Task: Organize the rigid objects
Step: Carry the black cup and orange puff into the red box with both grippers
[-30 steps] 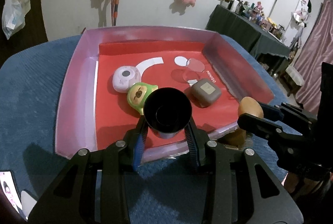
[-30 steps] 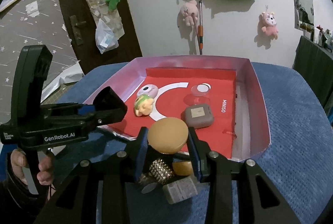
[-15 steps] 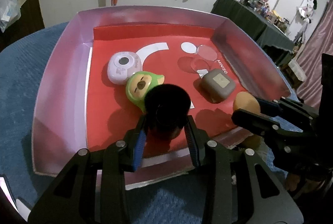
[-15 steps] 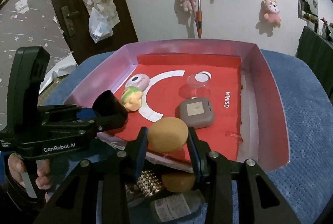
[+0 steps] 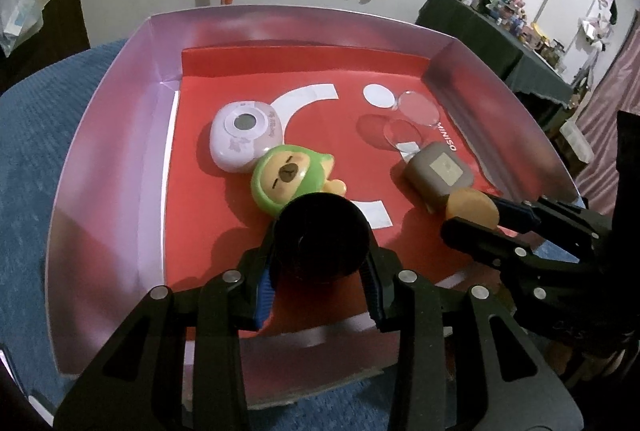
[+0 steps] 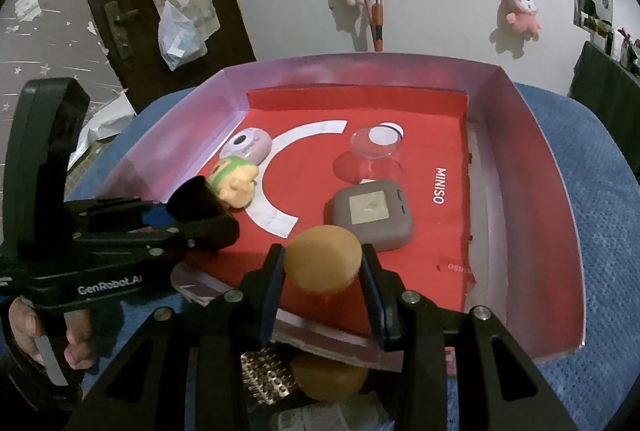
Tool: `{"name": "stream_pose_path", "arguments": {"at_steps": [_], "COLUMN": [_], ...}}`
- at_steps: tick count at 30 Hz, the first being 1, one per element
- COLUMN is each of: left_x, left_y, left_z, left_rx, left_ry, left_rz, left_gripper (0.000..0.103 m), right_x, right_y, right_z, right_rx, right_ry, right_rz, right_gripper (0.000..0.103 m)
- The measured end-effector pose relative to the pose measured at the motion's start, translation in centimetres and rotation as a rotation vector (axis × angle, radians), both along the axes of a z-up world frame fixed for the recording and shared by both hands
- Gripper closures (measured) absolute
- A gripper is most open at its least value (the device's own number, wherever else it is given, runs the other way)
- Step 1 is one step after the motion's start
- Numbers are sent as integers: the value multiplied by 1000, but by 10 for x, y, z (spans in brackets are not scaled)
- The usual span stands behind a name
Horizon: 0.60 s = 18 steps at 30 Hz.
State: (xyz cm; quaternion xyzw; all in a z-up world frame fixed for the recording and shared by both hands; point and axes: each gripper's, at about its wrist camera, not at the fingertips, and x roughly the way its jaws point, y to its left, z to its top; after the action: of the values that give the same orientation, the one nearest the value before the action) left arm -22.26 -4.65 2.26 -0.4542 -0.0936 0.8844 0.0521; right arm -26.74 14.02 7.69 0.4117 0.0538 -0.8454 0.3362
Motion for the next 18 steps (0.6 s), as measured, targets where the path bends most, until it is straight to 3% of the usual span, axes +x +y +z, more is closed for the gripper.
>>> {"name": "stream_pose_path", "arguments": {"at_steps": [8,18], "left_x": [-9,-11], "left_y": [-4,-7], "left_z": [-1,-3], "left_rx": [12,8], "left_ry": [3,3], "left_rz": [28,31], "left_gripper": [69,69], "right_x": [-4,-1], "right_y": [-5,-10], "right_z": [2,-6], "right_rx": [24,72], "right_ry": [48,7], "right_rz": [-22,8], "right_gripper": [63,63]}}
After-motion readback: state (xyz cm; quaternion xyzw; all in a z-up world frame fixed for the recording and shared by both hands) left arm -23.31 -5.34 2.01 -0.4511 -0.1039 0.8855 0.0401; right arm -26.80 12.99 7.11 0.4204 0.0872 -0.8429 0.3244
